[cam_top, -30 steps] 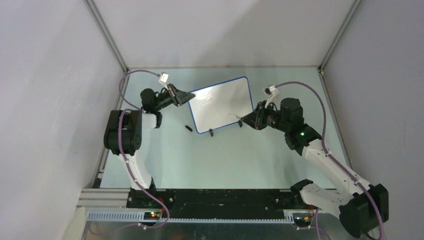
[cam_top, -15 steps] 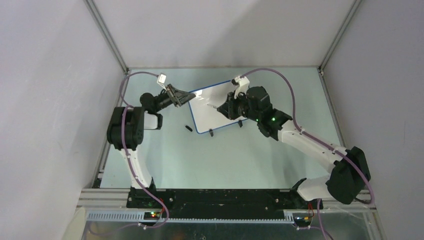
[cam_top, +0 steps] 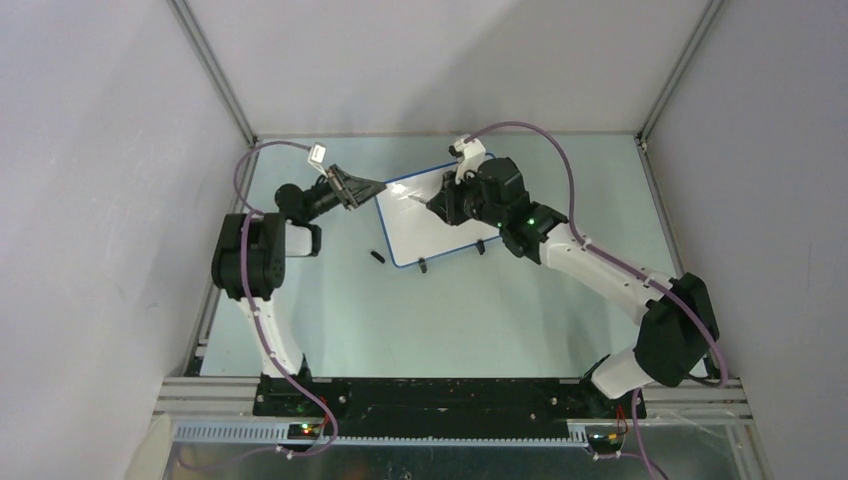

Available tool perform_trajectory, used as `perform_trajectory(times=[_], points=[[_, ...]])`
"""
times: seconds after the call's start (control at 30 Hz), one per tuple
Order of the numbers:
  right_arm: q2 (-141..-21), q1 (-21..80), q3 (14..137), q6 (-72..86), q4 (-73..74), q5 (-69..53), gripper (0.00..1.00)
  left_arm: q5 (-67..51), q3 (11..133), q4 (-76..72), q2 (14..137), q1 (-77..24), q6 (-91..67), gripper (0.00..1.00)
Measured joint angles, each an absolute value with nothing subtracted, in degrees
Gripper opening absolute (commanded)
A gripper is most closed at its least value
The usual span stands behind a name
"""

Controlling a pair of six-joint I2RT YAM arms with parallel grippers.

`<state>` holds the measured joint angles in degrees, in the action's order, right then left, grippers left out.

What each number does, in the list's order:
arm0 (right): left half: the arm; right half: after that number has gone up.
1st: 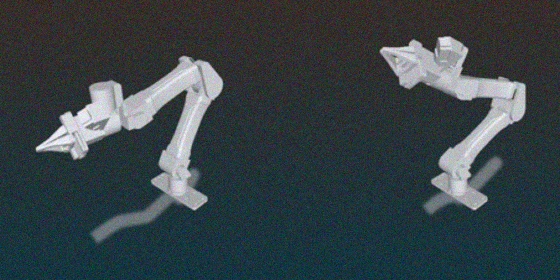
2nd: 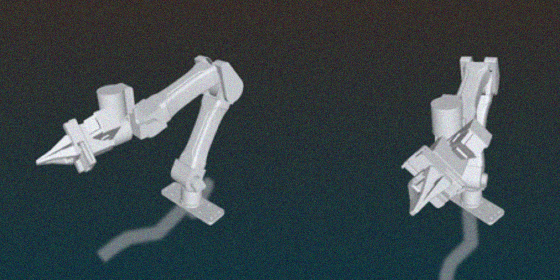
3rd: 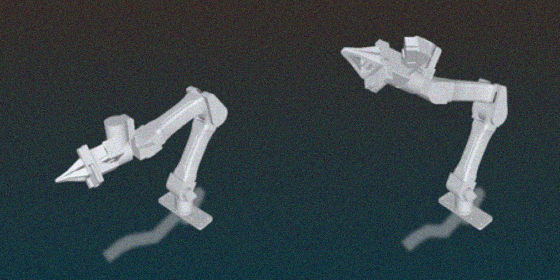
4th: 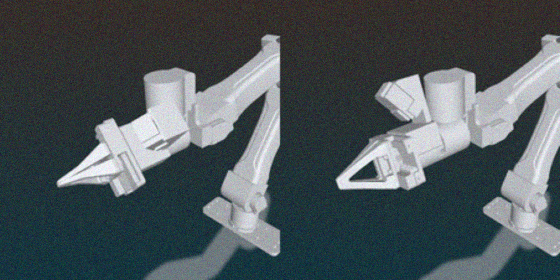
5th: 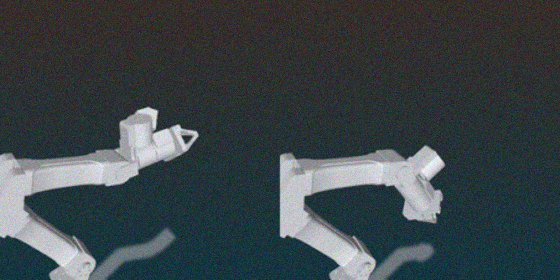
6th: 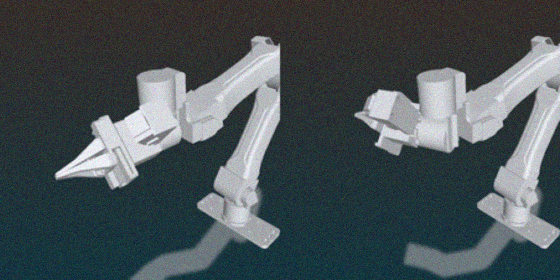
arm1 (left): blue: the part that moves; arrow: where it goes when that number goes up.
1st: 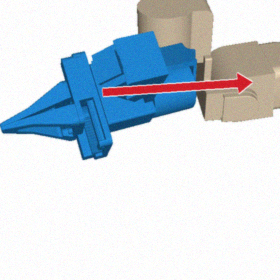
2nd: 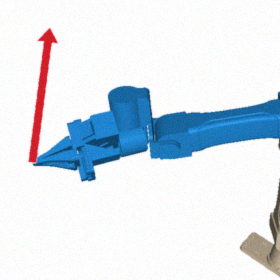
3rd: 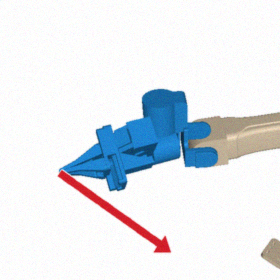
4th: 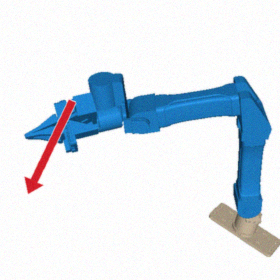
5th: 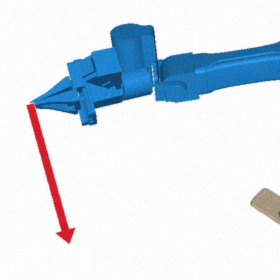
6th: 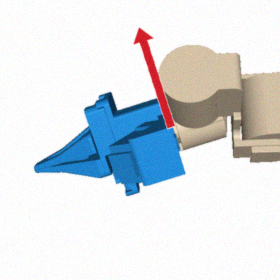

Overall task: Write a sentence on the whiteboard
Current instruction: Hold the whiteboard on the whiteboard stand.

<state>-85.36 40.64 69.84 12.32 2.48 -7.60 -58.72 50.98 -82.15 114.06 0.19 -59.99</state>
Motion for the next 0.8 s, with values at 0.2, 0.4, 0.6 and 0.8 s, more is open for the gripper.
perform_trajectory(times=[0.2, 0.4, 0.6, 0.8], points=[[-87.02, 40.64, 71.88, 11.84, 2.74, -7.33, 0.00, -58.46, 50.57, -78.72, 113.91, 1.89, -57.74, 0.34], [-89.03, 40.66, 73.89, 11.68, 2.98, -7.57, 0.00, -58.74, 50.24, -80.55, 114.37, 1.89, -58.78, 0.31], [-89.91, 41.08, 73.97, 11.18, 3.01, -7.46, 0.00, -58.87, 50.24, -80.53, 114.45, 1.89, -58.85, 0.02], [-92.86, 42.94, 75.46, 9.93, 3.31, -5.15, 0.00, -59.02, 50.24, -80.05, 114.41, 1.89, -57.60, 0.00]])
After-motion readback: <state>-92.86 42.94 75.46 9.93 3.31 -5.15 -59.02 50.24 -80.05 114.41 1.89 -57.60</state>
